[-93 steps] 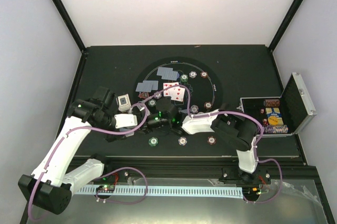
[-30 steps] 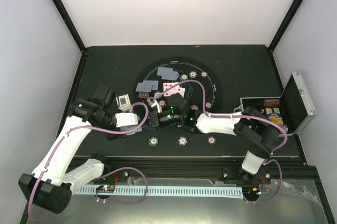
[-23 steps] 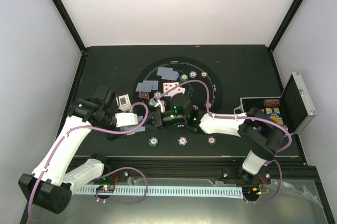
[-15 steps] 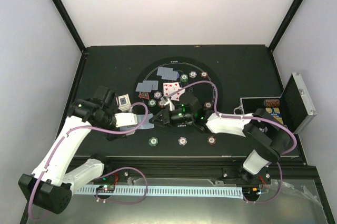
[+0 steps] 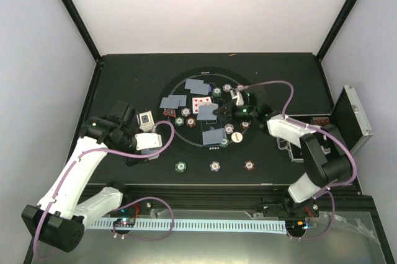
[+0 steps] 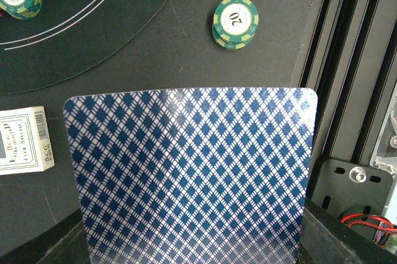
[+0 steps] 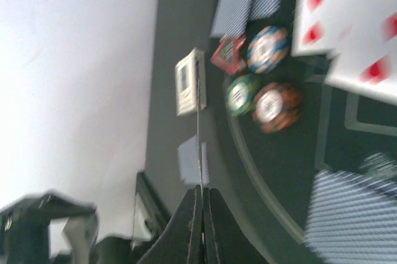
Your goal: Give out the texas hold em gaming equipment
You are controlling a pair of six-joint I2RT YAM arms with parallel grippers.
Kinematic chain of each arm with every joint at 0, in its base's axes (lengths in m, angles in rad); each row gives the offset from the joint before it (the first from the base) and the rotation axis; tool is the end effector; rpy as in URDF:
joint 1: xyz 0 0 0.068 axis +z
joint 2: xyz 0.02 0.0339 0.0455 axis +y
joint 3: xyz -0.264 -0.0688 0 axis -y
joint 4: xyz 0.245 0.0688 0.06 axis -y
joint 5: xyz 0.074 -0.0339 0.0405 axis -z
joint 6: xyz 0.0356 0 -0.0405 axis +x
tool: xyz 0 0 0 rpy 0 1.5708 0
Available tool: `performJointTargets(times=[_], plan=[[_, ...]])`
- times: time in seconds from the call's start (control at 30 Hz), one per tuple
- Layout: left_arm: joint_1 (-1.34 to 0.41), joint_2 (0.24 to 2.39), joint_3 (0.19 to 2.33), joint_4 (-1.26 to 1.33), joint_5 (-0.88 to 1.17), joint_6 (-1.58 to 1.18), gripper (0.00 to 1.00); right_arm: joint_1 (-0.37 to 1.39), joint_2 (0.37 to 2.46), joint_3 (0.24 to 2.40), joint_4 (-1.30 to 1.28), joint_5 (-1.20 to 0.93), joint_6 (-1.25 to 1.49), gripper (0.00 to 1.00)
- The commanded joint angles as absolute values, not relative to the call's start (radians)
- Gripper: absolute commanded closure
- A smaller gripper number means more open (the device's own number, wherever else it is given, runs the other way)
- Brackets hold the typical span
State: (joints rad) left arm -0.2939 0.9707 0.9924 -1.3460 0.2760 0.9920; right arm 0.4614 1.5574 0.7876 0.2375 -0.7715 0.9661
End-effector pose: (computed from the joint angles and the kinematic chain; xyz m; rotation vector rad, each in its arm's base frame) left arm 0.1321 -0.0501 0.2917 1.7214 2.2173 -0.2474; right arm 0.2754 0.1646 0.1995 0.0581 2.3936 1.5887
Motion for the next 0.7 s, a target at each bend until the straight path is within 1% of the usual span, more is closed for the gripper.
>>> performJointTargets(times=[0.0,0.13,0.23,0.43,0.47,0.53,0.6,0.67], plan=[[-0.291,0.964,1.012,-1.367,0.281,0.999,0.98,0.354,1.676,0.952,-0.048,-0.724,0.718,0.99],[-0.291,0.963,1.017,-1.370,0.279,0.999,0.99,0.315,1.829,1.097,-0.199,-0.658,0.623,0.99],[-0.291,0.963,1.017,-1.371,0.277,0.999,0.98,0.298,1.911,1.174,-0.255,-0.613,0.590,0.99],[-0.291,0.964,1.012,-1.371,0.276,0.999,0.99,0.289,2.005,1.274,-0.372,-0.509,0.527,0.99],[-0.291,0.964,1.011,-1.369,0.276,1.001,0.98,0.288,2.014,1.291,-0.401,-0.483,0.516,0.97],[-0.291,0.966,1.012,-1.370,0.277,1.002,0.98,0.288,2.022,1.320,-0.450,-0.431,0.493,0.86],[-0.291,0.966,1.012,-1.370,0.278,1.002,0.98,0.288,2.010,1.341,-0.492,-0.383,0.479,0.78],[-0.291,0.965,1.012,-1.369,0.279,1.002,0.98,0.288,1.972,1.338,-0.507,-0.349,0.475,0.67]])
